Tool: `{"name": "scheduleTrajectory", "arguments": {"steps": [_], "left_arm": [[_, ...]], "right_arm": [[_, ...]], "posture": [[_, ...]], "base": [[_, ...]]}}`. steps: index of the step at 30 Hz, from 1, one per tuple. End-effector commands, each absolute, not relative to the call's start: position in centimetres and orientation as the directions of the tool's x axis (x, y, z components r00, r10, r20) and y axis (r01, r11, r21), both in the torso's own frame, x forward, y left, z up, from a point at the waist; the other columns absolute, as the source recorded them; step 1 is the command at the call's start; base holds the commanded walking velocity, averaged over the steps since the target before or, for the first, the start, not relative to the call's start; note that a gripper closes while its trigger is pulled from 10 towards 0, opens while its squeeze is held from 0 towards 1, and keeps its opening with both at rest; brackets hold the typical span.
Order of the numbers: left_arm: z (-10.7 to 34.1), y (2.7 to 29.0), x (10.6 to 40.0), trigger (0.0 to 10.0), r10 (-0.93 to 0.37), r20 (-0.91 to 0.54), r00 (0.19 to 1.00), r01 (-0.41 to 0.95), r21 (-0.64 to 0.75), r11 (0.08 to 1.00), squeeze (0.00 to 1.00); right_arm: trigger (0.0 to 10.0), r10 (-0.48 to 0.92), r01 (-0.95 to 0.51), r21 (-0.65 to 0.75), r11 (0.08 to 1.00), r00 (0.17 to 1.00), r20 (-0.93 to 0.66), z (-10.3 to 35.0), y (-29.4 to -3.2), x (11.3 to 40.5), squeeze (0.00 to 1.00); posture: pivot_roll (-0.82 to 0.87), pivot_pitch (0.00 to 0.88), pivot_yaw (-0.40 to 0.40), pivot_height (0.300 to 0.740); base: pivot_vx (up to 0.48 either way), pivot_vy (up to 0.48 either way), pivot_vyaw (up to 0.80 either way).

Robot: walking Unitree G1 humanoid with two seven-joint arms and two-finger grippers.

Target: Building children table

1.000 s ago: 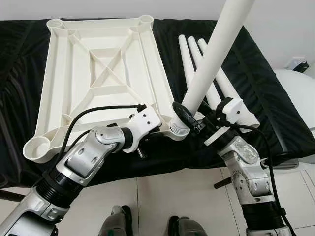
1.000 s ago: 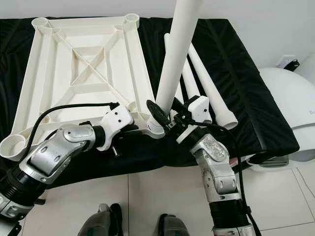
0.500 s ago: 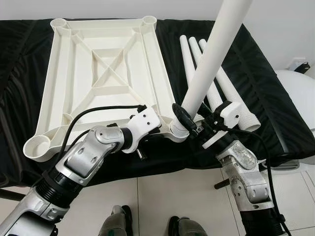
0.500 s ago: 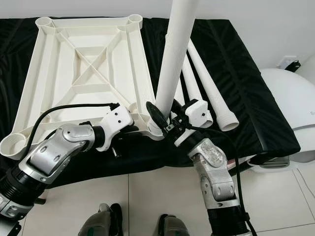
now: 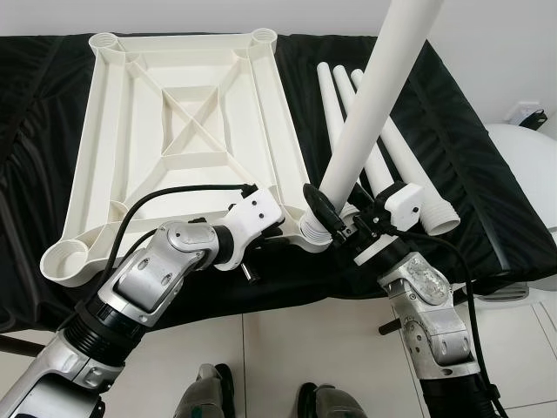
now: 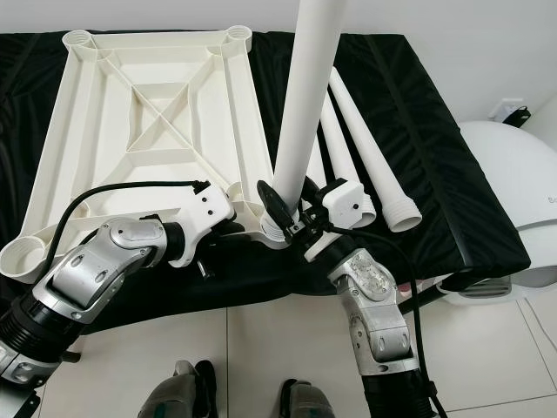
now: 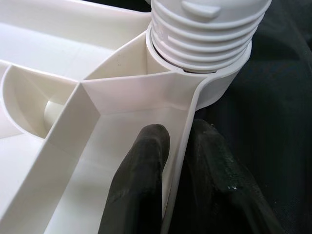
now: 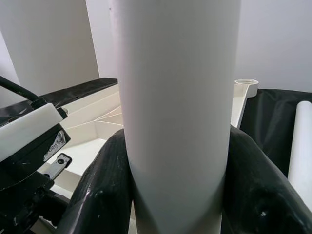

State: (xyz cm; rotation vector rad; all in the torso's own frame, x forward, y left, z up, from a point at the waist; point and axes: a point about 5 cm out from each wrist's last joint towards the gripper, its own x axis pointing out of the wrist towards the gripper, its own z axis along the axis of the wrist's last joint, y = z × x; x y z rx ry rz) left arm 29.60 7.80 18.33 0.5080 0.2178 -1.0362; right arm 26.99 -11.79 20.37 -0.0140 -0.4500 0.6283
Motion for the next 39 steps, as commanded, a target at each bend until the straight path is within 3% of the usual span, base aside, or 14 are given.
{"name": "scheduleTrajectory", "arguments": {"steps": [1,24,39], "left_arm": [[18.2,8.0,29.6,10.0,-0.753,-0.412,0.512,0.857,0.297,0.42,0.0],[18.3,8.2,29.6,10.0,-0.743,-0.423,0.518,0.855,0.287,0.432,0.0],[18.3,8.1,29.5,10.0,-0.744,-0.423,0.518,0.855,0.285,0.434,0.0]], "right_arm": [[10.0,0.52,-0.52,-0.102,0.848,0.782,0.342,18.8,-12.8,27.1,0.0],[10.0,0.333,-0.341,-0.041,0.939,0.875,0.351,18.1,-12.9,26.7,0.0],[10.0,0.069,-0.073,-0.004,0.997,0.932,0.356,18.0,-13.2,26.0,0.0]], "posture": [[-0.03,0.224,-0.003,0.74],[-0.03,0.233,0.004,0.74],[-0.02,0.228,-0.001,0.74]], "base": [[0.0,0.0,0.0],[0.0,0.0,0.0],[0.0,0.0,0.0]]}}
